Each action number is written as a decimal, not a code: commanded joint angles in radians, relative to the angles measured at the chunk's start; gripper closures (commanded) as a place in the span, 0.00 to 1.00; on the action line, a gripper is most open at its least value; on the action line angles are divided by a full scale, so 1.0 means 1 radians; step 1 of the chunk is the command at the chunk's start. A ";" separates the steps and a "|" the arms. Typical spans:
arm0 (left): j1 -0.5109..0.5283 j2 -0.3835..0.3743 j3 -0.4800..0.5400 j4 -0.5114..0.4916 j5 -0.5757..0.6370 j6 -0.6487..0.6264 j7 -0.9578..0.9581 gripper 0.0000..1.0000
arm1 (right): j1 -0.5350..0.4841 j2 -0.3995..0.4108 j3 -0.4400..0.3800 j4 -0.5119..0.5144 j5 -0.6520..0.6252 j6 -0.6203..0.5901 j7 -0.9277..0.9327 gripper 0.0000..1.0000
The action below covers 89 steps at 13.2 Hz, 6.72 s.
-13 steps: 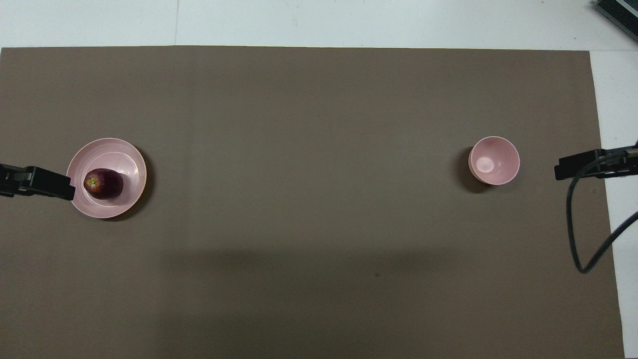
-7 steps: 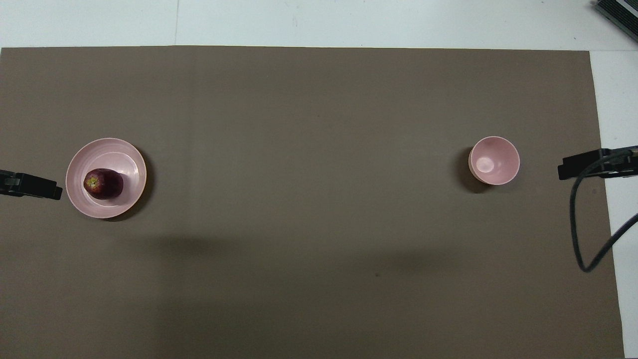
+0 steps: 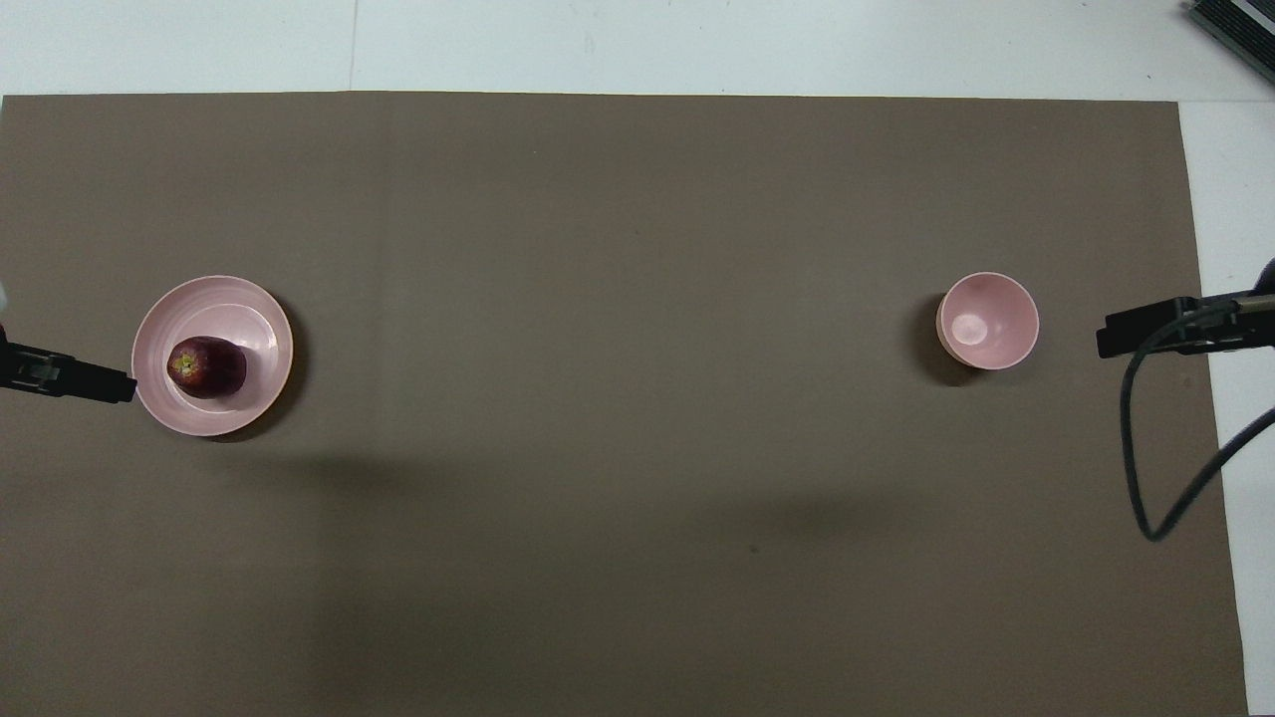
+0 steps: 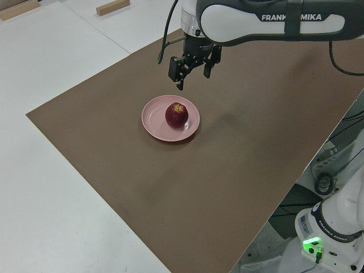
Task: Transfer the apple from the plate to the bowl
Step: 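Lower the left gripper onto the red apple while the right gripper advances, then lift the apple with the left gripper while the right gripper approaches, then grasp the apple with the right gripper from the left gripper, then carry the apple to the bowl with the right gripper while the left gripper withdraws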
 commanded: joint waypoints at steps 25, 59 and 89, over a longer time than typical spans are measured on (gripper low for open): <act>0.016 0.308 -0.010 0.194 -0.139 0.033 0.010 1.00 | 0.098 0.083 -0.001 -0.044 0.352 0.123 0.343 0.00; -0.273 0.291 -0.315 0.314 -1.124 -0.012 -1.477 1.00 | 0.139 -0.287 0.005 -0.679 1.206 0.504 -0.309 0.00; -0.352 0.293 -0.368 0.270 -1.316 0.118 -1.436 0.00 | 0.173 -0.256 0.006 -0.673 1.354 0.524 -0.232 1.00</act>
